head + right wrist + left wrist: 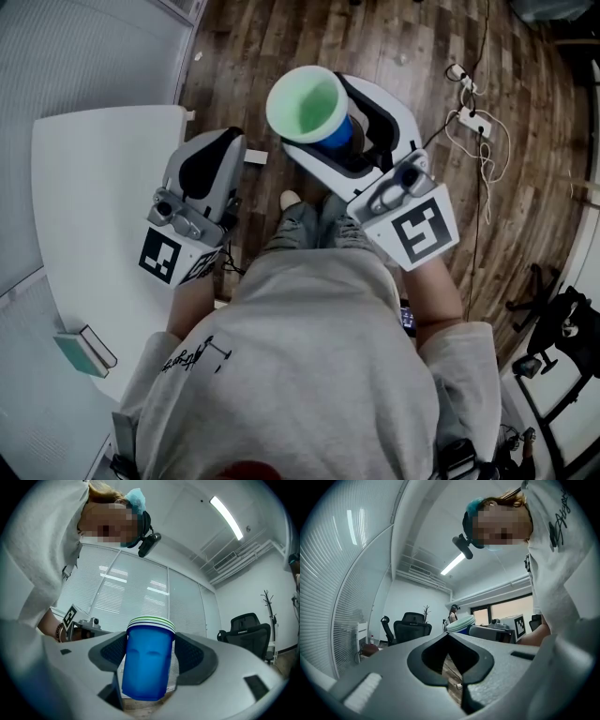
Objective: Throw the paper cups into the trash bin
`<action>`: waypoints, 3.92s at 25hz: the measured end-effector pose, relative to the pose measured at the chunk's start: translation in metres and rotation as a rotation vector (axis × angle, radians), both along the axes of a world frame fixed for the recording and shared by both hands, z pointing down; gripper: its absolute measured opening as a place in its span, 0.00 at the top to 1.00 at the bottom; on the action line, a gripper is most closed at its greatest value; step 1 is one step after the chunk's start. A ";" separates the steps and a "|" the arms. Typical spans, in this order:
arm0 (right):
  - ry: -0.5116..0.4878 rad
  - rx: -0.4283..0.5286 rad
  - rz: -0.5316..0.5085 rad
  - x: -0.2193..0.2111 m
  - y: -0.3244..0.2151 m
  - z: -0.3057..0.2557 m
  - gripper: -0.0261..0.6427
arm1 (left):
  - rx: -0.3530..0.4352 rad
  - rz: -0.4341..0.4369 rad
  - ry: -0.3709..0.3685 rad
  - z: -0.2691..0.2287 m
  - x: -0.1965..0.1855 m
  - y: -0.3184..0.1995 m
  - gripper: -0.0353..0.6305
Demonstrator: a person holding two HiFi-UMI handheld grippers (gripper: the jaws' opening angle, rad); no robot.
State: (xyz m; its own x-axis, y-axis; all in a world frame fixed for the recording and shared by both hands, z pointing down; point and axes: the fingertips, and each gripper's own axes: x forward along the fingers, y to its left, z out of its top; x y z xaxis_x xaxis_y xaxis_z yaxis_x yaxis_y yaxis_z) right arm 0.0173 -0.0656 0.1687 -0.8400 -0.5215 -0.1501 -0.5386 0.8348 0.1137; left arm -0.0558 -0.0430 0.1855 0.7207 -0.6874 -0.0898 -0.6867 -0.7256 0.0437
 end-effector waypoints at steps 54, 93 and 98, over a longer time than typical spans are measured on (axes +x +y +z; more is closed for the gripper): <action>0.088 -0.327 0.019 0.033 -0.033 0.269 0.52 | -0.254 -0.016 0.031 0.229 0.027 -0.036 0.96; 0.257 -0.535 0.027 0.033 -0.025 0.489 0.52 | -0.380 -0.015 0.043 0.332 0.039 -0.021 0.96; 0.304 -0.557 0.040 0.041 -0.032 0.517 0.52 | -0.392 -0.013 0.046 0.335 0.044 -0.022 0.96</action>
State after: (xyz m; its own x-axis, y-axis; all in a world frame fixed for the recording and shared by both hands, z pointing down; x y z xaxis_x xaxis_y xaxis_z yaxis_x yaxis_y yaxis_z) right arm 0.0583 -0.0979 0.6854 -0.7806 -0.4844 0.3949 -0.5825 0.7929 -0.1789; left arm -0.0116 -0.0646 0.5207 0.7129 -0.6851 0.1497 -0.6868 -0.6388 0.3468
